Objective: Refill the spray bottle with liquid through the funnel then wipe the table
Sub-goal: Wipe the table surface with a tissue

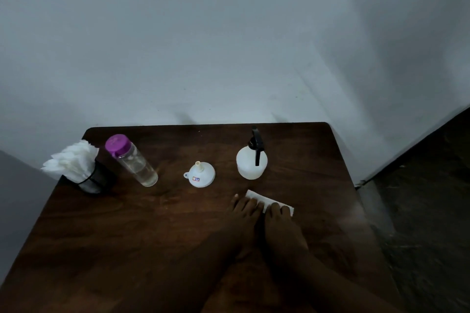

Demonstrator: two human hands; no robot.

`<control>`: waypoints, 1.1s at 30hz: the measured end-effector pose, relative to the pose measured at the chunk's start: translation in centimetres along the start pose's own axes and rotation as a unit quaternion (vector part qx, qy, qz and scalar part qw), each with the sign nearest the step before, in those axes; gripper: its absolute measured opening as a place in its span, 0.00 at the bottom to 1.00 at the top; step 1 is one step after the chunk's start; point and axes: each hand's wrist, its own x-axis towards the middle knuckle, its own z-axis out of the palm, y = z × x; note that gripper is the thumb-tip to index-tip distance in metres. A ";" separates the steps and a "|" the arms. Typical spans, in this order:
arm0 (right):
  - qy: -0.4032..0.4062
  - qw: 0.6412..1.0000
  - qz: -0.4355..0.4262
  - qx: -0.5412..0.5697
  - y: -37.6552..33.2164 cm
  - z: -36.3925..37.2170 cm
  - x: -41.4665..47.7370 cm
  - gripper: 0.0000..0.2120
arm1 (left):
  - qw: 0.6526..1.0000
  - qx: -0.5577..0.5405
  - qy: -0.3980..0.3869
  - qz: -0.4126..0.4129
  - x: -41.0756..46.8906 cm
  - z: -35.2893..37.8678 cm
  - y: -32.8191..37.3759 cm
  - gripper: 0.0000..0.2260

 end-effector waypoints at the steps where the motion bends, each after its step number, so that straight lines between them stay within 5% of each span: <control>1: -0.001 1.000 -0.002 0.005 -0.7 -0.1 0.1 0.17 | 1.000 0.000 -0.007 -0.002 -0.5 0.1 -0.7 0.32; 9: 0.061 0.998 0.002 0.011 -6.5 -1.9 1.2 0.16 | 0.999 0.002 0.048 -0.008 -3.8 1.4 -5.9 0.36; 18: 0.020 0.999 -0.028 -0.007 -12.6 -4.0 2.6 0.17 | 0.998 -0.001 0.024 -0.051 -8.4 1.1 -10.4 0.34; 33: 0.028 0.988 -0.124 -0.090 -22.5 -5.4 7.0 0.21 | 0.991 -0.020 0.092 -0.099 -16.1 2.9 -18.6 0.31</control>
